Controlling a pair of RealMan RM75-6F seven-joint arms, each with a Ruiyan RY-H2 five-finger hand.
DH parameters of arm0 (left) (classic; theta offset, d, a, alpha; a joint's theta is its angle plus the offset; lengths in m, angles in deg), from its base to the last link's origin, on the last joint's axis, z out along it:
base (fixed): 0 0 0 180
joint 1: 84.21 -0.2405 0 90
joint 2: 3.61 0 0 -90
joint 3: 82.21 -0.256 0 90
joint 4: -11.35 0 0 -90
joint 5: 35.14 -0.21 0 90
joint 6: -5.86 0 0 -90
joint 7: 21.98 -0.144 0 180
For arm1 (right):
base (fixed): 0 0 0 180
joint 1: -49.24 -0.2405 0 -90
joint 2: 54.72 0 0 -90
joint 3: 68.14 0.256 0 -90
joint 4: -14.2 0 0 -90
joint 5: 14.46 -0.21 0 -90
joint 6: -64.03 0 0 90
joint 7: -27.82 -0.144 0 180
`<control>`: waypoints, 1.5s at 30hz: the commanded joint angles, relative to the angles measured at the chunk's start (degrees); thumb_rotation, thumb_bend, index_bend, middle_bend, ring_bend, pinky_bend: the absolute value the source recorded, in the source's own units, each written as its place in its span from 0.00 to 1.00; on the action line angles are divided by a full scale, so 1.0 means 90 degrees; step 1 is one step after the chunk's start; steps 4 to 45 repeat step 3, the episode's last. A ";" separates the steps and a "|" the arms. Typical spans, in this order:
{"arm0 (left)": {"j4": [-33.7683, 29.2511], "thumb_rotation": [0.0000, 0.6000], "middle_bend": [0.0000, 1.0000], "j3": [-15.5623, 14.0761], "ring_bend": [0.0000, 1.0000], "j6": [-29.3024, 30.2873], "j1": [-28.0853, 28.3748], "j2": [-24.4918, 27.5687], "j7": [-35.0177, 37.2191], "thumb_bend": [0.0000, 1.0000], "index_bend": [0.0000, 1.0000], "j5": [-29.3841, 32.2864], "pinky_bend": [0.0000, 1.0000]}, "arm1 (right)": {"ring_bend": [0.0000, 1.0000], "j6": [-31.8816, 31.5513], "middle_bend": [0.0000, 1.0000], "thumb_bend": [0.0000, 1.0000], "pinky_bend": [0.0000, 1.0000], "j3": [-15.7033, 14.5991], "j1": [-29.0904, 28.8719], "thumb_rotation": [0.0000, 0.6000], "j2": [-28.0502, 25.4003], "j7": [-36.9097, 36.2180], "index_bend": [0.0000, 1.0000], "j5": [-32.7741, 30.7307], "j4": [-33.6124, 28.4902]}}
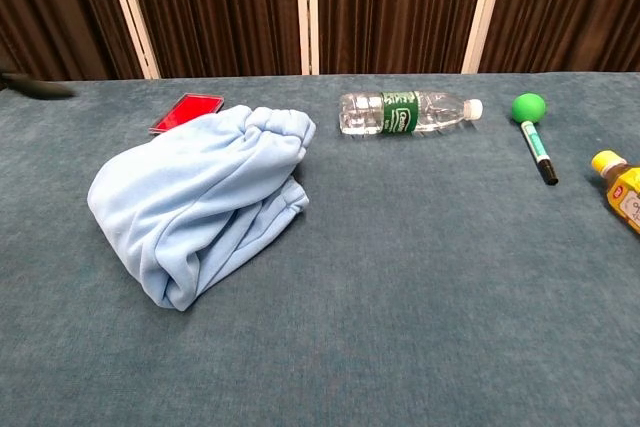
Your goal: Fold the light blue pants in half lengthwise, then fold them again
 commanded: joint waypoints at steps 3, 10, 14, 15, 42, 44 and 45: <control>-0.0986 1.00 0.00 -0.0514 0.00 0.1184 -0.1245 0.0772 -0.0984 0.06 0.00 0.0185 0.00 | 0.00 -0.0071 0.00 0.00 0.00 0.0033 0.0022 1.00 0.0045 0.0268 0.00 -0.0020 0.0038; -0.0986 1.00 0.00 -0.0514 0.00 0.1184 -0.1245 0.0772 -0.0984 0.06 0.00 0.0185 0.00 | 0.00 -0.0071 0.00 0.00 0.00 0.0033 0.0022 1.00 0.0045 0.0268 0.00 -0.0020 0.0038; -0.0986 1.00 0.00 -0.0514 0.00 0.1184 -0.1245 0.0772 -0.0984 0.06 0.00 0.0185 0.00 | 0.00 -0.0071 0.00 0.00 0.00 0.0033 0.0022 1.00 0.0045 0.0268 0.00 -0.0020 0.0038; -0.0986 1.00 0.00 -0.0514 0.00 0.1184 -0.1245 0.0772 -0.0984 0.06 0.00 0.0185 0.00 | 0.00 -0.0071 0.00 0.00 0.00 0.0033 0.0022 1.00 0.0045 0.0268 0.00 -0.0020 0.0038; -0.0986 1.00 0.00 -0.0514 0.00 0.1184 -0.1245 0.0772 -0.0984 0.06 0.00 0.0185 0.00 | 0.00 -0.0071 0.00 0.00 0.00 0.0033 0.0022 1.00 0.0045 0.0268 0.00 -0.0020 0.0038; -0.0986 1.00 0.00 -0.0514 0.00 0.1184 -0.1245 0.0772 -0.0984 0.06 0.00 0.0185 0.00 | 0.00 -0.0071 0.00 0.00 0.00 0.0033 0.0022 1.00 0.0045 0.0268 0.00 -0.0020 0.0038; -0.0986 1.00 0.00 -0.0514 0.00 0.1184 -0.1245 0.0772 -0.0984 0.06 0.00 0.0185 0.00 | 0.00 -0.0071 0.00 0.00 0.00 0.0033 0.0022 1.00 0.0045 0.0268 0.00 -0.0020 0.0038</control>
